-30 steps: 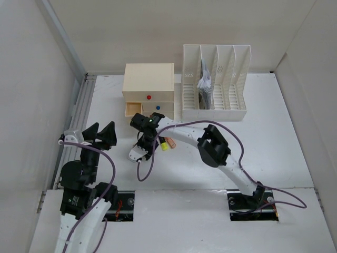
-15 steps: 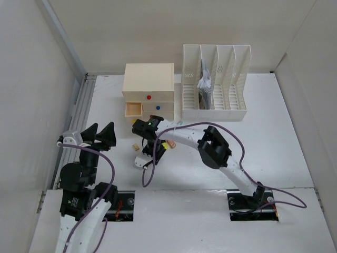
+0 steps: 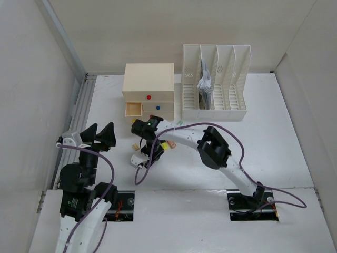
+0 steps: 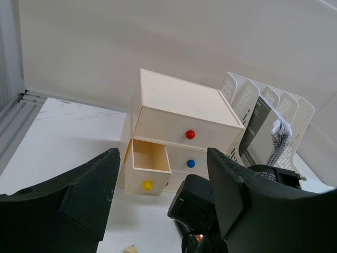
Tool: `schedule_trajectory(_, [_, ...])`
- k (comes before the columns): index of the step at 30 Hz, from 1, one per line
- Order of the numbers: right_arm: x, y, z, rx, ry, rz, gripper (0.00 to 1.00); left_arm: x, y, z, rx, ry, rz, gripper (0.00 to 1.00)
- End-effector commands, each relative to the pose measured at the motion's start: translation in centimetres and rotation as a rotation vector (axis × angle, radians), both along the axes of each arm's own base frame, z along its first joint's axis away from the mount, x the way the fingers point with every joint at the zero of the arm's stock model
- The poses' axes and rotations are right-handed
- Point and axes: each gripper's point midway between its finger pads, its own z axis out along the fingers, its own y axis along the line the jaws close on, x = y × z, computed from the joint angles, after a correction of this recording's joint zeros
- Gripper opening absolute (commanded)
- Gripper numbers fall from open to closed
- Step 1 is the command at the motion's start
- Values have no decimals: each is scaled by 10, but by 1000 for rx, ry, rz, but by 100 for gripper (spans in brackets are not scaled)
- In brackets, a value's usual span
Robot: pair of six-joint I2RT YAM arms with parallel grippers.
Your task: Organize the desk
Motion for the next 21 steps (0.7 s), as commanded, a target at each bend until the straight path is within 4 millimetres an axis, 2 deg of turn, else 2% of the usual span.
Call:
schedule_trajectory(1, [-31, -12, -42, -108, 128, -113, 20, -6, 2, 16, -4, -63, 2, 64])
schedule_trajectory(2, [-28, -4, -26, -77, 116, -187, 18, -6, 2, 16, -4, -63, 2, 64])
schedule_trajectory(4, [-21, 12, -8, -7, 95, -264, 13, -6, 2, 16, -4, -63, 2, 64])
schedule_trajectory(5, [-21, 15, 2, 9, 96, -317, 13, -6, 2, 16, -4, -63, 2, 64])
schedule_trajectory(6, [-16, 21, 23, 55, 76, -349, 12, -8, 2, 20, -7, -72, 2, 64])
schedule_trajectory(8, [-10, 27, 44, 110, 47, -383, 12, -8, 2, 20, -7, -72, 2, 64])
schedule_trajectory(9, [-8, 29, 65, 151, 34, -423, 12, -8, 2, 20, -7, -72, 2, 64])
schedule_trajectory(12, [2, 39, 103, 254, -5, -504, 10, -8, 2, 20, -7, -72, 2, 64])
schedule_trajectory(13, [4, 40, 125, 305, -17, -527, 9, -7, 4, 20, -9, -71, 11, 64])
schedule_trajectory(14, [5, 42, 135, 332, -16, -541, 9, -7, 4, 20, -9, -71, 11, 64])
schedule_trajectory(16, [11, 48, 172, 434, -36, -596, 8, -7, 4, 20, -9, -71, 11, 64])
schedule_trajectory(19, [26, 56, 216, 573, -78, -695, 7, -7, 6, 20, -12, -71, 20, 64])
schedule_trajectory(20, [27, 59, 226, 609, -71, -711, 7, -7, 6, 20, -12, -71, 20, 64])
schedule_trajectory(21, [38, 59, 226, 624, -112, -764, 7, -7, 6, 20, -12, -71, 20, 64])
